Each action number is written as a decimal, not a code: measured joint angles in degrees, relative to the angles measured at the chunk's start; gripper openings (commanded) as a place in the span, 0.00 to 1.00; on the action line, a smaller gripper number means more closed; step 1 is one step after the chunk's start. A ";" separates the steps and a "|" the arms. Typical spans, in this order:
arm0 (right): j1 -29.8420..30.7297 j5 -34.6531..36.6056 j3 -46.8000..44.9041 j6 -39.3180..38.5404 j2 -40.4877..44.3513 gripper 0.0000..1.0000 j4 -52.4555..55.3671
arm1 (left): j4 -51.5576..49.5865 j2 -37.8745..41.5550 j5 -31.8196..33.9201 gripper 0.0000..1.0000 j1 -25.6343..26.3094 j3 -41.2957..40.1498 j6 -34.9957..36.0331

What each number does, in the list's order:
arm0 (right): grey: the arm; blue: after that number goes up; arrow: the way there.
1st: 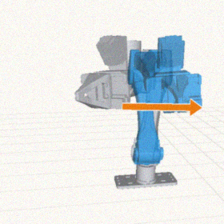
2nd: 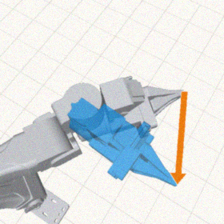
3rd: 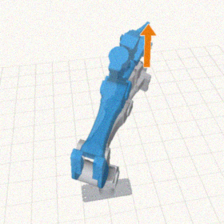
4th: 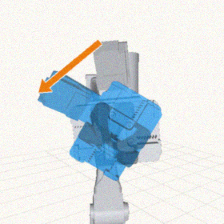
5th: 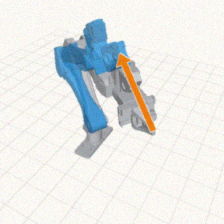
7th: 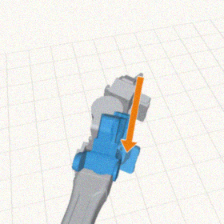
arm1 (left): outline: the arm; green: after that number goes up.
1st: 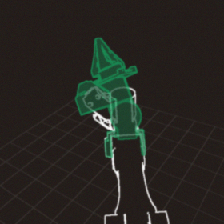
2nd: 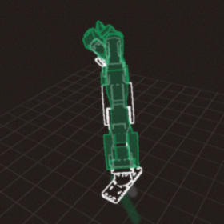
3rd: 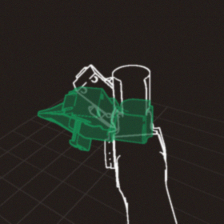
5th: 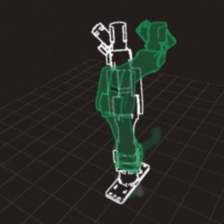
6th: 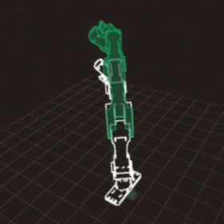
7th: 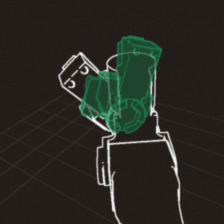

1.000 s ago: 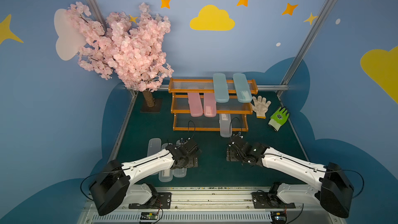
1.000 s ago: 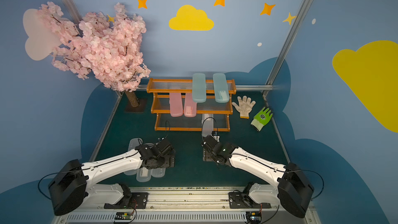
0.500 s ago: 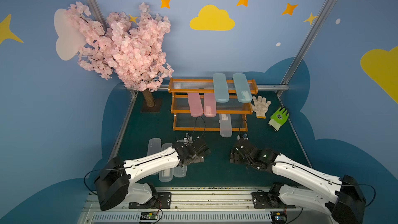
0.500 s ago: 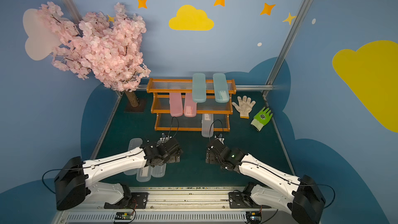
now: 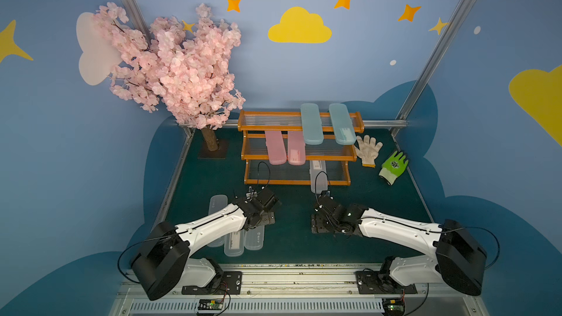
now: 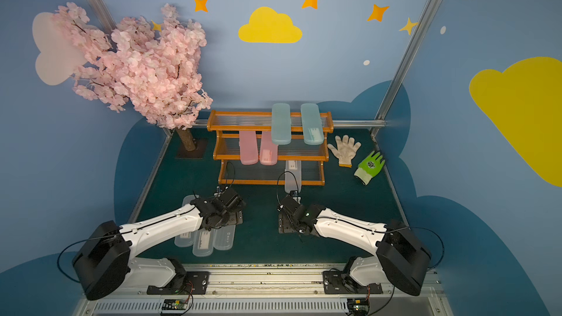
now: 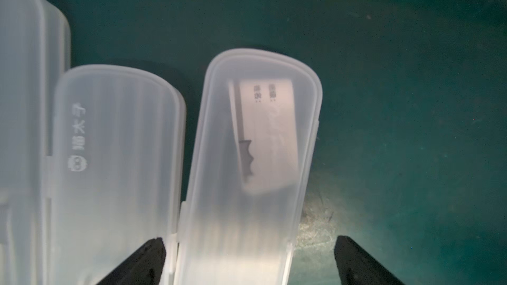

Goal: Place the pencil cases on the shelf according to color
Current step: Pick up the pencil case from the center of the board.

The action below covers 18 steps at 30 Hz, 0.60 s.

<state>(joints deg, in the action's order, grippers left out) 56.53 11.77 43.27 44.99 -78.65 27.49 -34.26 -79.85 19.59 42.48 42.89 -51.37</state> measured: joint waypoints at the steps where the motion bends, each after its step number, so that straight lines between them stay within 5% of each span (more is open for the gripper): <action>1: 0.15 -0.09 0.37 -0.02 -0.76 0.86 -0.11 | 0.15 -1.92 -0.35 1.00 0.00 0.52 -0.02; 8: 0.72 -0.17 0.94 0.00 -3.04 0.86 0.00 | -1.01 -10.71 0.66 1.00 1.33 4.81 -1.64; 18: 0.83 2.71 0.92 0.28 2.10 0.88 4.74 | 2.62 -17.29 -3.65 1.00 11.10 12.00 -6.47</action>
<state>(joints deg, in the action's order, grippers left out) 57.36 14.48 44.18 45.28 -76.55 32.23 -31.64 -97.14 15.94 53.58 54.89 -57.84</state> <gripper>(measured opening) 0.877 0.998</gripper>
